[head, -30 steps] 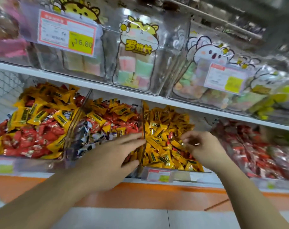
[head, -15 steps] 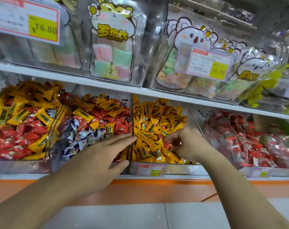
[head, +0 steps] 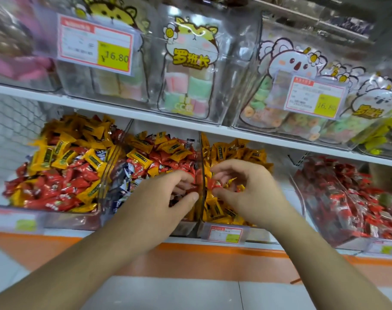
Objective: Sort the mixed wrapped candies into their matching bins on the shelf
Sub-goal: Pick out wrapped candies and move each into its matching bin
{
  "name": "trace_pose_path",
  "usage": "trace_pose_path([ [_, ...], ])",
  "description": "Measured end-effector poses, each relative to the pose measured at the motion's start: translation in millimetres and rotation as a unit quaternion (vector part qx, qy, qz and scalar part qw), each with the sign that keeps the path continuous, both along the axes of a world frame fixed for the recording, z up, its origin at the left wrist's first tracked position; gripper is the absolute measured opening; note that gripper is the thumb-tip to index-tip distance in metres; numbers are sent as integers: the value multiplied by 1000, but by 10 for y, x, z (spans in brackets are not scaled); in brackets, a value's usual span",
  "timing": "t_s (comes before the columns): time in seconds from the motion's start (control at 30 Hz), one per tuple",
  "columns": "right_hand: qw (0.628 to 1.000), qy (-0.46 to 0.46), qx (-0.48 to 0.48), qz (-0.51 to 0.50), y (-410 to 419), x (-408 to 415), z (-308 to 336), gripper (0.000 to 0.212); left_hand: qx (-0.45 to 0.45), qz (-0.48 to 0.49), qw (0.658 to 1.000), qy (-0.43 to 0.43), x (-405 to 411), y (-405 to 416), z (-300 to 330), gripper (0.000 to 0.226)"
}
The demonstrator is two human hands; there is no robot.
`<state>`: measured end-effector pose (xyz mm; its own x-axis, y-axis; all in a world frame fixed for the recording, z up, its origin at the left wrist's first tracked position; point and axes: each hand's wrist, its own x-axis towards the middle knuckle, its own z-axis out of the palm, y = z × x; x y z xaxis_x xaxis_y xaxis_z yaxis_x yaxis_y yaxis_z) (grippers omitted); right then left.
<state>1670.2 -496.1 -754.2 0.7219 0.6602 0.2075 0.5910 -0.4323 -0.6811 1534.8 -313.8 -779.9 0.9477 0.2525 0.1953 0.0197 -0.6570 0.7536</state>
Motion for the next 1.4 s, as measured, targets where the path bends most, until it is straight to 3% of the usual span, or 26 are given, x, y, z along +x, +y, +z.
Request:
trace_pose_path([
  [0.13,998,-26,10,56,352,-301,-21,40,-145,50,988,17,-112,117,156,11],
  [0.23,995,-36,3,89,540,-435,-42,48,-211,86,972,53,-237,281,240,11],
  [0.3,993,-53,-24,107,616,-467,-54,54,-171,125,976,52,-325,478,256,11],
  [0.43,993,-68,-41,84,669,-464,-51,49,22,233,972,19,-518,924,307,17],
  [0.57,997,-48,-32,43,615,-407,-9,41,81,269,959,37,-633,1148,353,16],
  [0.8,989,-44,24,-137,63,301,-60,24,155,102,982,46,-410,785,303,45],
  [0.9,982,-19,24,-187,-237,520,-175,32,154,0,986,59,-255,542,169,53],
  [1.07,984,-44,-107,-138,-385,571,-372,34,151,-98,981,70,-54,153,-11,58],
  [1.2,971,-56,-211,-96,-364,660,-452,42,162,-111,978,73,34,43,-166,63],
  [1.4,971,-82,-208,-82,-386,728,-501,27,153,-112,979,69,11,42,-230,65],
])
